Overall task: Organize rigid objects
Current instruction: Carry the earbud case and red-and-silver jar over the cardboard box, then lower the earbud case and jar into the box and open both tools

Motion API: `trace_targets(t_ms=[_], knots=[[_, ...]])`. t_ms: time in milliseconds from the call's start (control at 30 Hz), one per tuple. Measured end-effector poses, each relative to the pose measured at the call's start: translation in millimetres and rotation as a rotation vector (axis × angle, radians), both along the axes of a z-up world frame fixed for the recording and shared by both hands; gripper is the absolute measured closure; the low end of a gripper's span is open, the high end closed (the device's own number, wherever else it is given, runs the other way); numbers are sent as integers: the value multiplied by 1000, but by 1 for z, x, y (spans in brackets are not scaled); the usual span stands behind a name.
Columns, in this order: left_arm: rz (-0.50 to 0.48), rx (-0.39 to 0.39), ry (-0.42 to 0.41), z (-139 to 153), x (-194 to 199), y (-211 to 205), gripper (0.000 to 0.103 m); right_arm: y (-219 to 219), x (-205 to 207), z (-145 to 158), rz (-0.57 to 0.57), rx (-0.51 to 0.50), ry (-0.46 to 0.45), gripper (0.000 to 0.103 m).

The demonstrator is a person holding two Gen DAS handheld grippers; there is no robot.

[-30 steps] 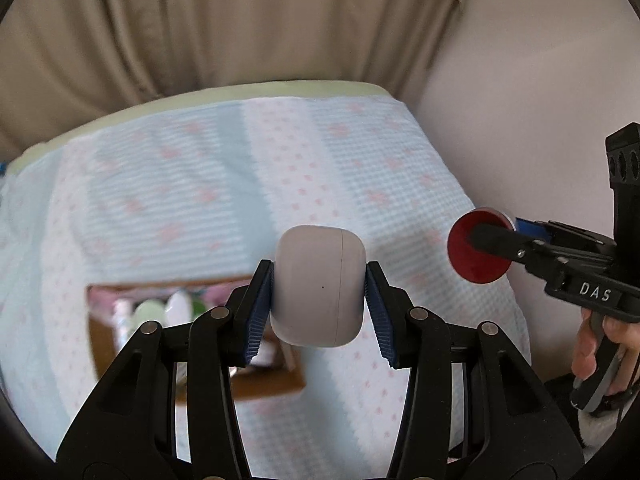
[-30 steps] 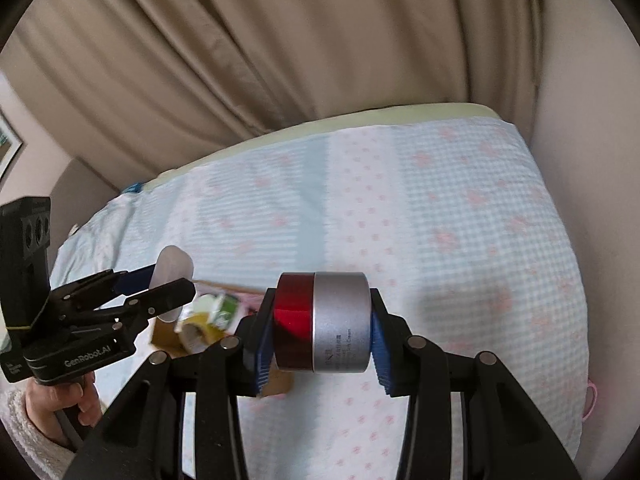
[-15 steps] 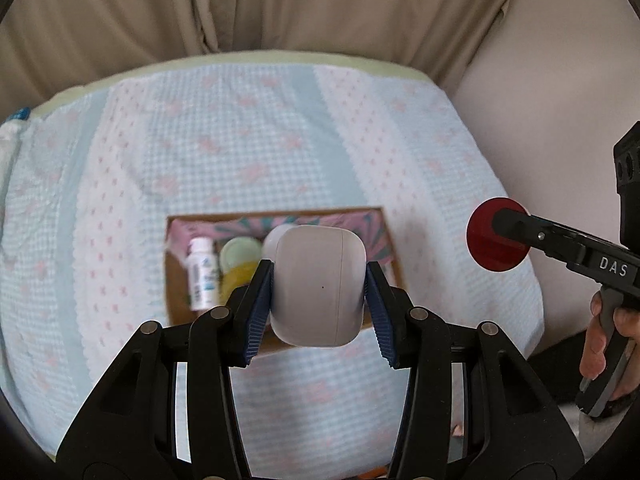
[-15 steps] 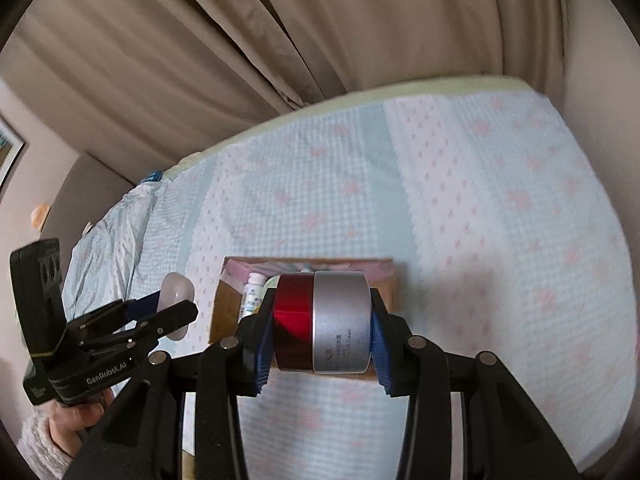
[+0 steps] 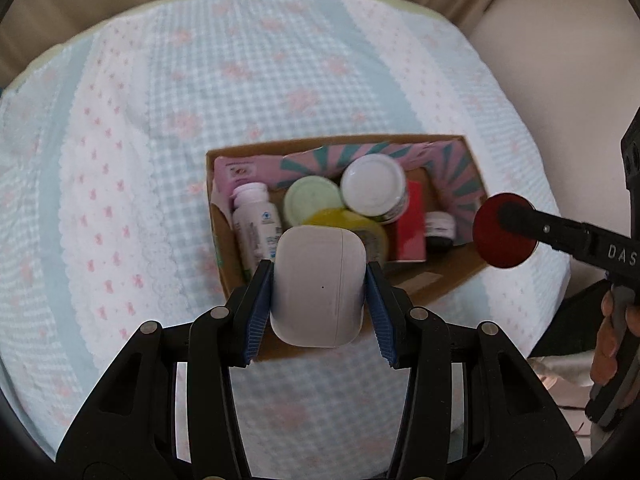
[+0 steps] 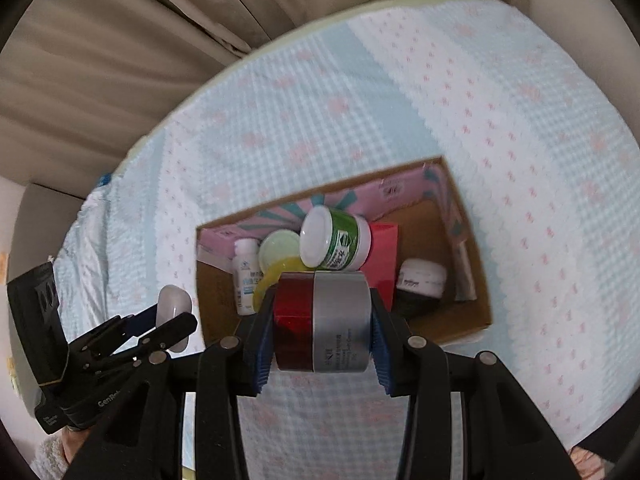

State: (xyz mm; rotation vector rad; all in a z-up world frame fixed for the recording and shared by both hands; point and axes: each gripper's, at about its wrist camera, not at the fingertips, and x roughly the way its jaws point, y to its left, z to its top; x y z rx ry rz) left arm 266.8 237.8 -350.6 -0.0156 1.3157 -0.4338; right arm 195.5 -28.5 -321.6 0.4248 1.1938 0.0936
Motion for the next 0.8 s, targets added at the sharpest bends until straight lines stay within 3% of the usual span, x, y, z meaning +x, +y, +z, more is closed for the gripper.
trace_targets(t_ms=[333,633,667,733,767,800], knots=[[-77,71,52,-48,12,-7,61,13,21,-58,-9,-18,122,65],[-172,88,38,-57,14,-30,61,10,34,-84,-53,-23,192,65],[-161,96,32,-57,14,-29,58,8,35,-86,-64,-15,195,64],[-142,91,21,-52,14,-26,13,7,35,-85,-81,14,188,57],[-133,88,10,-49,13,-23,1,6,35,-83,-89,22,184,43],[-128,78,4,-46,13,-22,0,5,35,-81,-94,16,184,32]])
